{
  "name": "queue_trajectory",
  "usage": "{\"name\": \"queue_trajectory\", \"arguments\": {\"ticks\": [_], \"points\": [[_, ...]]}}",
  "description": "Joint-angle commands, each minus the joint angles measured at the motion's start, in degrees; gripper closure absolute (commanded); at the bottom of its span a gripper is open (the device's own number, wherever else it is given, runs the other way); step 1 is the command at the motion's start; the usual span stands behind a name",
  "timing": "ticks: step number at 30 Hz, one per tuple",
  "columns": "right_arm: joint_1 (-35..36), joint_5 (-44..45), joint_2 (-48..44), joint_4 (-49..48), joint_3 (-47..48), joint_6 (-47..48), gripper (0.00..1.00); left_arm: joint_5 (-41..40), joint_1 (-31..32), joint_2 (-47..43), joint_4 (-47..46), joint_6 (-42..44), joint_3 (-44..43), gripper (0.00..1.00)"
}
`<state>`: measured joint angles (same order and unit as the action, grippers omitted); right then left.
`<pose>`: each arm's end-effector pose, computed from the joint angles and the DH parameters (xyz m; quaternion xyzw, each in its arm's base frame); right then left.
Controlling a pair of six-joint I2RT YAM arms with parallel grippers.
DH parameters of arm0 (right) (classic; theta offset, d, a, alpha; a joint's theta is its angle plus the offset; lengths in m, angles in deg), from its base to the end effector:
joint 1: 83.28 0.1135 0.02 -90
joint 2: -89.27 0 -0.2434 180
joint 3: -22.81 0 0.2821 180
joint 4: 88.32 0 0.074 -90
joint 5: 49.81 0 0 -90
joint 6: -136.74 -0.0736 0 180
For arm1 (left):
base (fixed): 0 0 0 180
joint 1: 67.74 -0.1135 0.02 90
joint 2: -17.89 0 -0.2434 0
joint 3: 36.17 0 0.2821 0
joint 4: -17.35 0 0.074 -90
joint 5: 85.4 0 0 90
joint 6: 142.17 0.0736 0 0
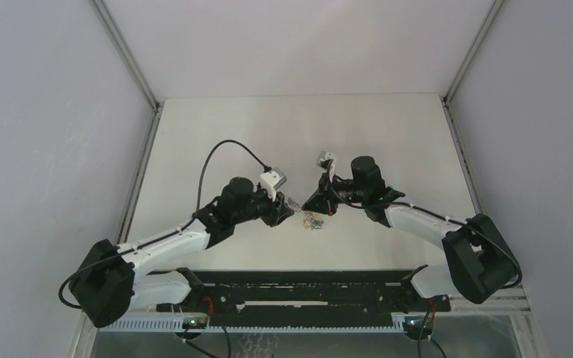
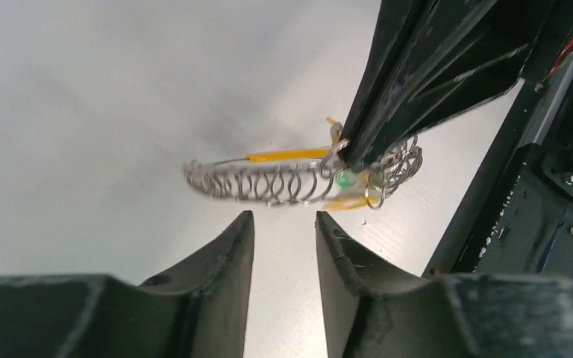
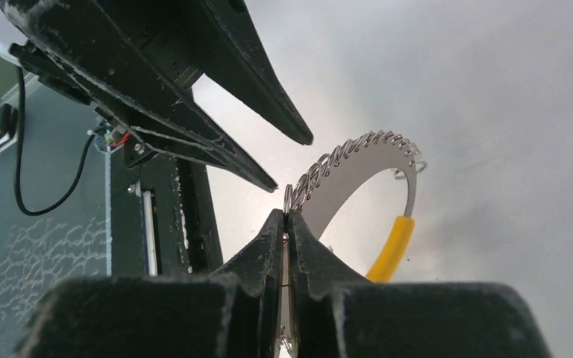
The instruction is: Put the keys on the keyring
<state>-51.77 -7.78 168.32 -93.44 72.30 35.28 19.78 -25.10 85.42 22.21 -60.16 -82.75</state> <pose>0.2539 0.2198 0.1623 -0.3504 0.7181 0.4992 0.3351 0.2231 -0.2316 0.1744 0.3171 0.7807 -0.3264 0.4282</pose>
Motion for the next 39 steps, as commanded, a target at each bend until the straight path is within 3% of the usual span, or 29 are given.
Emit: {"name": "queue_trajectory", "arguments": {"ticks": [1, 8, 19, 30, 34, 39], "points": [[0.89, 4.23, -4.20, 10.54, 5.39, 8.61, 1.00, 1.15, -1.66, -4.46, -10.90, -5.11, 5.59, 0.55], [1.81, 7.77, -7.43, 22.93, 10.54, 17.57, 1.00, 8.42, -4.09, -10.94, -29.67, -7.41, 15.57, 0.41], [8.04, 20.90, -3.94, 43.04, 23.42, 27.05, 1.00, 13.12, -4.12, -7.31, -36.20, -4.34, 14.03, 0.40], [11.05, 22.50, -3.89, 50.74, 28.34, 33.18, 1.00, 19.05, -4.97, -2.31, -43.82, -0.54, 14.37, 0.48], [12.17, 22.61, -2.95, 54.62, 30.74, 37.57, 1.00, 21.02, -5.45, -0.70, -45.11, -0.11, 13.96, 0.45], [12.35, 22.21, 0.59, 60.02, 37.82, 36.29, 1.00, 22.96, -5.45, 2.33, -47.76, -2.11, 13.55, 0.39]]}}
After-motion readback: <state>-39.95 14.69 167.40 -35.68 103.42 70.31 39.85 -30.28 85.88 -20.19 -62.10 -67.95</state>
